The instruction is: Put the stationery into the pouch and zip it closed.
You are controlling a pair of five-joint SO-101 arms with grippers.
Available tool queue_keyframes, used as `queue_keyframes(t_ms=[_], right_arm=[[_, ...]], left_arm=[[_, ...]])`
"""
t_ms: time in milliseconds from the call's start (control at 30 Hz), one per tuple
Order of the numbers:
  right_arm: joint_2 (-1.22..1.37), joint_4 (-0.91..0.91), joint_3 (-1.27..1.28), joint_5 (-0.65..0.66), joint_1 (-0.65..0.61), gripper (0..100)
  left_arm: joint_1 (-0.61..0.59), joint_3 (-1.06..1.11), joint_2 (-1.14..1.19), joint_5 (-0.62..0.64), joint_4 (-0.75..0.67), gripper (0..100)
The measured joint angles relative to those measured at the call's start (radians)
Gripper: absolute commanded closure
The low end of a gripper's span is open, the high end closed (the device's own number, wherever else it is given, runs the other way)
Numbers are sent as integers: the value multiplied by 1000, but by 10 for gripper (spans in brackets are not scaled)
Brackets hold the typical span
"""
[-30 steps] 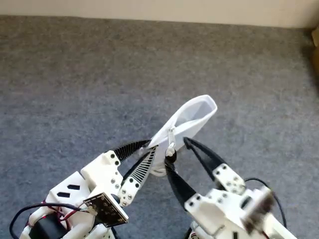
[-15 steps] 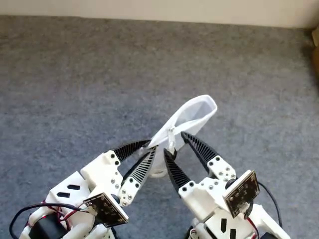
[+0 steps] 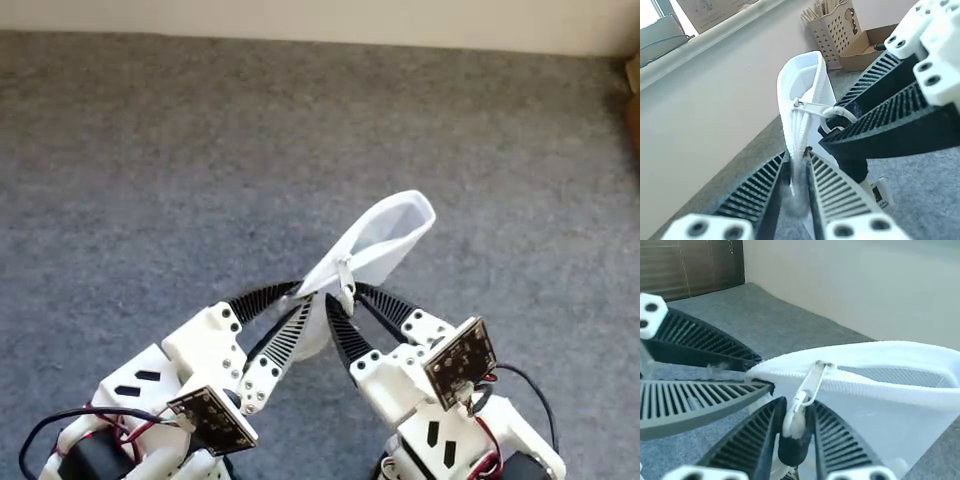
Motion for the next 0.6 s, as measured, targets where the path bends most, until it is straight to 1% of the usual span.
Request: queue_keyframes(t_ms=[133, 333, 600], right_arm=[[0, -5, 0, 26, 15, 991], [0, -63, -26, 20, 129, 991], [3, -147, -74, -8, 147, 991]], left_arm=[[0, 0, 0, 0, 0, 995], [0, 0, 0, 0, 0, 995], [0, 0, 0, 0, 3, 995]])
